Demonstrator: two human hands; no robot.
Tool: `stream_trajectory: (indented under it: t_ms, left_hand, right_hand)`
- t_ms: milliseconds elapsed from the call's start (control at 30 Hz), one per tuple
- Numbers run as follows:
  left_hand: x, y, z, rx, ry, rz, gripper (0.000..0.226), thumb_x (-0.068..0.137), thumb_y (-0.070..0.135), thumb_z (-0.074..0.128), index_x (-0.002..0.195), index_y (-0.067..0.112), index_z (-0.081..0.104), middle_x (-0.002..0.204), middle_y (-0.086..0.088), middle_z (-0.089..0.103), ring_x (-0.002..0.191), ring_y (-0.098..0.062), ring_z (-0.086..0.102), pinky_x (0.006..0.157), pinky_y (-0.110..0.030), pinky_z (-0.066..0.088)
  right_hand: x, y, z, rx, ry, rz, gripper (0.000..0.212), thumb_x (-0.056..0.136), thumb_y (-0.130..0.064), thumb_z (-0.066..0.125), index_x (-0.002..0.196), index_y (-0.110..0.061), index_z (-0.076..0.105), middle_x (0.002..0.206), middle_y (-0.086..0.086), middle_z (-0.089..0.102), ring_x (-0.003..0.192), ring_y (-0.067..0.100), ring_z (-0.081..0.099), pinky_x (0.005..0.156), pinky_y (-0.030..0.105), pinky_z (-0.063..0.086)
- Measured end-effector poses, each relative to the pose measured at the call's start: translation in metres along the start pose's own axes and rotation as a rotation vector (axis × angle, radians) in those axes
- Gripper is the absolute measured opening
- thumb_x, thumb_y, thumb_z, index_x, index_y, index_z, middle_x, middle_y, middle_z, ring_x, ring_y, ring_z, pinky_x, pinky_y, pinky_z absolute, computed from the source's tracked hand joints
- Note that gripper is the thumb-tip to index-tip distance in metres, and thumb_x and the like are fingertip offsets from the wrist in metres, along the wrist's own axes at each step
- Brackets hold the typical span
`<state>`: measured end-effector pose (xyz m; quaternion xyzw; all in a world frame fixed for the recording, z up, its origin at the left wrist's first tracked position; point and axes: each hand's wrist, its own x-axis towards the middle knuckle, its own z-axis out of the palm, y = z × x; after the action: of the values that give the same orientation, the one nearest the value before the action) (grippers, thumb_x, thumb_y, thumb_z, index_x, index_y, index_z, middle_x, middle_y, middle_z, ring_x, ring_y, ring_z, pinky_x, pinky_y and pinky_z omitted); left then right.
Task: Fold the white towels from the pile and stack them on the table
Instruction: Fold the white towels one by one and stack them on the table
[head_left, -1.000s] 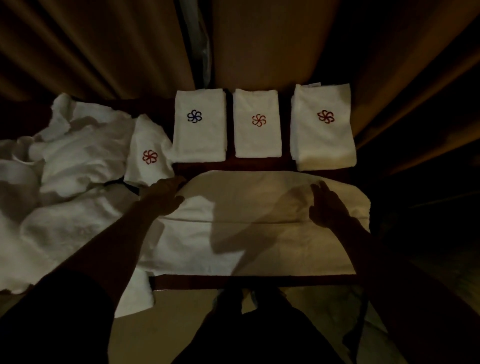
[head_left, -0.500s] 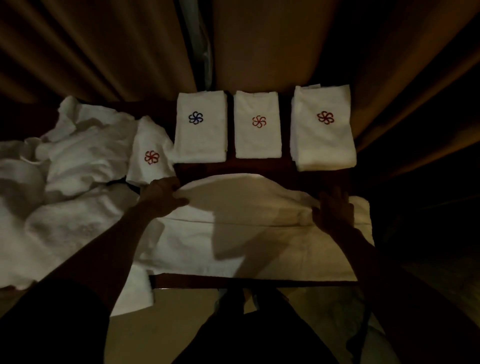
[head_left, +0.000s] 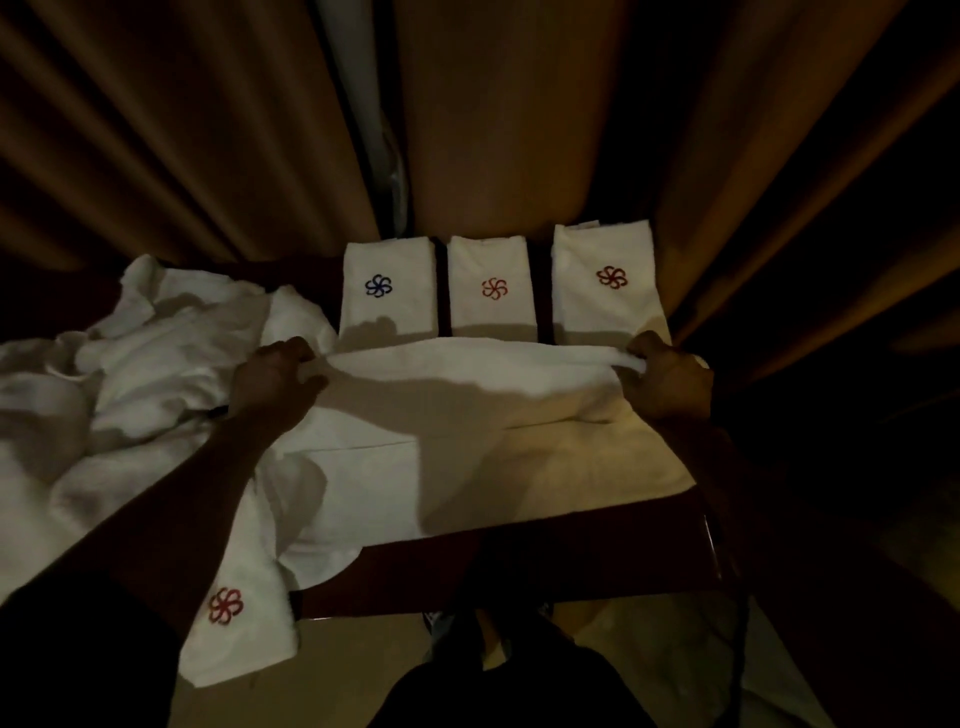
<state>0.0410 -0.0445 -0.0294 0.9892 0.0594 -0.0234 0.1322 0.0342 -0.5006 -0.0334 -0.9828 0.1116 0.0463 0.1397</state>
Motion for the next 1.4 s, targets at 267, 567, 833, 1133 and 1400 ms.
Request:
stream_trajectory:
  t_ms: [267,567,833,1133,1400]
  left_hand:
    - [-0.019,-0.017,0.013,0.101,-0.065,0.055,0.027,0.088,0.025,0.070,0.107,0.009,0.060,0.087,-0.018,0.067,0.085,-0.040,0.065,0.073,-0.045,0.053]
    - [-0.032,-0.025,0.050,0.138,-0.190,0.008,0.060,0.082,0.026,0.078,0.132,0.006,0.051,0.127,-0.021,0.054,0.114,-0.043,0.051,0.091,-0.052,0.048]
    - [-0.019,-0.018,0.077,0.258,-0.359,0.081,0.084,0.075,0.041,0.083,0.144,0.016,0.042,0.139,-0.011,0.044,0.124,-0.034,0.046,0.099,-0.050,0.046]
    - [-0.023,-0.022,0.076,0.026,-0.246,0.037,0.023,0.084,0.019,0.075,0.103,0.007,0.070,0.115,-0.016,0.058,0.108,-0.038,0.056,0.093,-0.047,0.047]
    - [-0.038,-0.038,0.026,-0.326,-0.108,-0.091,0.011,0.077,0.022,0.072,0.079,0.027,0.062,0.093,-0.005,0.071,0.087,-0.027,0.068,0.083,-0.043,0.056]
  right_hand:
    - [-0.007,0.061,0.045,-0.254,0.111,-0.265,0.027,0.093,-0.026,0.053,0.103,-0.006,0.069,0.084,0.019,0.066,0.071,0.039,0.066,0.059,0.045,0.056]
    - [-0.036,0.038,0.030,-0.073,0.002,-0.101,0.011,0.079,-0.013,0.067,0.085,-0.014,0.057,0.085,0.011,0.063,0.083,0.042,0.062,0.070,0.049,0.053]
    - [-0.045,0.048,0.041,-0.166,-0.159,-0.019,0.027,0.087,-0.032,0.068,0.106,-0.016,0.059,0.092,0.014,0.065,0.089,0.039,0.064,0.078,0.045,0.052]
    - [-0.042,0.055,0.044,-0.174,-0.201,-0.017,0.027,0.090,-0.026,0.067,0.107,-0.005,0.067,0.102,0.018,0.067,0.099,0.040,0.061,0.080,0.042,0.051]
    - [-0.037,0.051,0.033,-0.164,-0.294,0.067,0.020,0.090,-0.040,0.061,0.100,-0.023,0.064,0.105,0.010,0.066,0.100,0.032,0.060,0.087,0.042,0.048]
